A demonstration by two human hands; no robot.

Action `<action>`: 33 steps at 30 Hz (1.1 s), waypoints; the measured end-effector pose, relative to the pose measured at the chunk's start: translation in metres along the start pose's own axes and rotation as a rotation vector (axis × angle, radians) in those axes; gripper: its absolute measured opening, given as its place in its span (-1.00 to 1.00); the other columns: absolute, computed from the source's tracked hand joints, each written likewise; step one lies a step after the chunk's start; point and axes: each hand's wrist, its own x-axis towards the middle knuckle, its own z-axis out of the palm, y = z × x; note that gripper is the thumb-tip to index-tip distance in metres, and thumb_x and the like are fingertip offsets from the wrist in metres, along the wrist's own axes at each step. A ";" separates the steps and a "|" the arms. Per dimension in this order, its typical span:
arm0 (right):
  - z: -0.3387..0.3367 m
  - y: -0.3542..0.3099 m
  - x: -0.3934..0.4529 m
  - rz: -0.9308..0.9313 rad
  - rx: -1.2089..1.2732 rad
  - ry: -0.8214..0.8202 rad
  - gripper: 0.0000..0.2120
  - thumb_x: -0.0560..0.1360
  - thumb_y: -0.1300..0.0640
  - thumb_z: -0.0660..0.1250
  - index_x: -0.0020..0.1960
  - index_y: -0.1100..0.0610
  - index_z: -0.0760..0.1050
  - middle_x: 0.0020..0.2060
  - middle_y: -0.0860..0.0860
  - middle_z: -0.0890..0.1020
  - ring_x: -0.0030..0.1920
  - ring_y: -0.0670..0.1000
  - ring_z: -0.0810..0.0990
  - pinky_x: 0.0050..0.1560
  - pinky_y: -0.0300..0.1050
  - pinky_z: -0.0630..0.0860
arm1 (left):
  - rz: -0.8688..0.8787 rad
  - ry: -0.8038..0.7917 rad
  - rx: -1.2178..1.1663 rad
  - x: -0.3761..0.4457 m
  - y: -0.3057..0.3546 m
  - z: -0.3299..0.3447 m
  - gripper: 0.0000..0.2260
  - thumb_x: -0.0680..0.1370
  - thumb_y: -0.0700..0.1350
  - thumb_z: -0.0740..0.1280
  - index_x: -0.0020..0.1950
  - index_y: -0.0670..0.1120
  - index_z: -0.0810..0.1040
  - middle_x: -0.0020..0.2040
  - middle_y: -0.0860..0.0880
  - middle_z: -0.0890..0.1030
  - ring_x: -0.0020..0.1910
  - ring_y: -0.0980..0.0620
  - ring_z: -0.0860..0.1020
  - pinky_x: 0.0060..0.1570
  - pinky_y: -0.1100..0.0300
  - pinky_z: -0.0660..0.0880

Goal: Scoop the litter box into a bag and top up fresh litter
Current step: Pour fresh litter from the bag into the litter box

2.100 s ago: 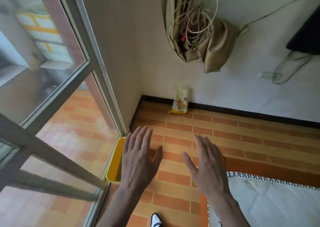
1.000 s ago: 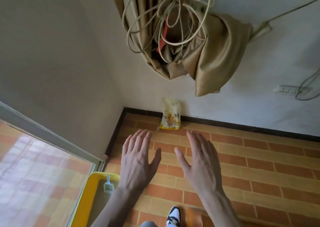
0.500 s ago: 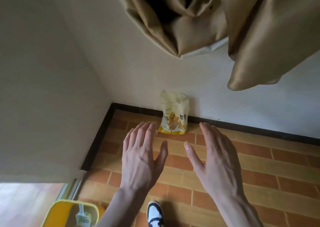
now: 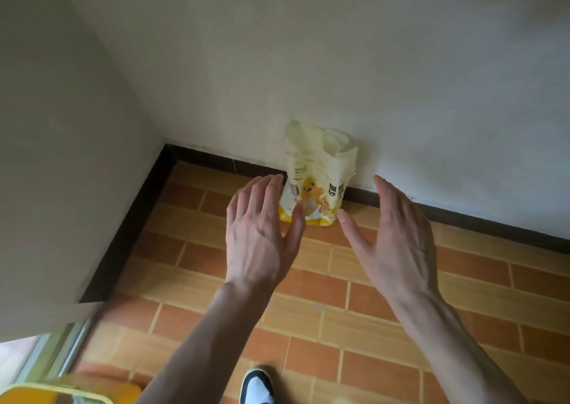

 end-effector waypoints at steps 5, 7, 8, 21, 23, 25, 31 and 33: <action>0.038 0.021 0.035 0.048 0.031 -0.045 -0.15 0.54 -0.40 0.16 0.61 0.13 0.12 0.51 0.11 0.39 0.47 0.11 0.41 0.47 0.05 0.35 | 0.003 -0.022 -0.010 0.029 -0.014 0.047 -0.52 0.67 0.15 0.19 0.50 -0.10 0.41 0.41 -0.10 0.54 0.43 -0.10 0.44 0.43 -0.02 0.34; 0.053 0.030 0.053 0.059 0.051 -0.058 -0.11 0.52 -0.39 0.19 0.61 0.15 0.09 0.53 0.13 0.36 0.48 0.13 0.39 0.45 0.10 0.38 | 0.013 -0.031 -0.008 0.043 -0.018 0.065 -0.52 0.67 0.14 0.18 0.49 -0.11 0.41 0.40 -0.11 0.54 0.42 -0.10 0.45 0.43 -0.02 0.34; 0.060 0.035 0.064 0.057 0.064 -0.061 -0.10 0.50 -0.39 0.20 0.61 0.16 0.08 0.53 0.13 0.35 0.48 0.14 0.39 0.45 0.11 0.38 | 0.017 -0.034 -0.010 0.050 -0.020 0.074 -0.52 0.67 0.14 0.17 0.49 -0.11 0.41 0.40 -0.10 0.54 0.42 -0.10 0.45 0.44 -0.02 0.34; 0.156 0.063 0.167 0.058 0.341 -0.122 -0.10 0.42 -0.12 0.53 0.56 0.05 0.10 0.42 0.03 0.43 0.38 0.11 0.44 0.36 0.17 0.42 | -0.116 -0.151 -0.020 0.158 -0.031 0.185 -0.38 0.66 -0.04 0.27 0.64 -0.10 0.05 0.61 -0.14 0.19 0.58 -0.17 0.21 0.51 -0.19 0.27; 0.166 0.067 0.170 0.065 0.382 -0.110 -0.22 0.44 -0.08 0.52 0.51 0.02 0.18 0.31 0.01 0.53 0.23 0.10 0.54 0.27 0.17 0.49 | -0.136 -0.178 -0.020 0.164 -0.031 0.196 -0.34 0.65 -0.07 0.30 0.63 -0.11 0.01 0.61 -0.16 0.16 0.56 -0.19 0.25 0.51 -0.19 0.28; 0.172 0.074 0.171 0.064 0.417 -0.114 -0.44 0.48 -0.05 0.48 0.40 0.03 0.36 0.17 -0.01 0.60 0.08 0.05 0.59 0.17 0.14 0.54 | -0.134 -0.136 -0.076 0.169 -0.030 0.204 -0.38 0.64 -0.12 0.33 0.60 -0.13 0.08 0.54 -0.16 0.25 0.44 -0.19 0.41 0.41 -0.17 0.41; 0.180 0.084 0.165 0.019 0.435 -0.107 -0.81 0.51 0.00 0.44 -0.03 0.14 0.66 -0.12 -0.01 0.63 -0.10 0.01 0.60 -0.08 -0.08 0.47 | -0.355 -0.063 -0.259 0.186 -0.030 0.204 -0.74 0.67 -0.16 0.28 0.37 -0.10 0.42 0.22 -0.06 0.50 0.06 -0.10 0.58 -0.01 -0.01 0.52; 0.179 0.085 0.158 -0.003 0.438 -0.086 -0.83 0.50 0.03 0.46 -0.07 0.14 0.66 -0.17 -0.06 0.60 -0.15 -0.04 0.58 -0.14 -0.17 0.39 | -0.389 -0.071 -0.244 0.180 -0.033 0.201 -0.85 0.70 -0.13 0.22 0.19 -0.13 0.54 0.10 -0.04 0.50 -0.06 -0.07 0.53 -0.11 0.08 0.40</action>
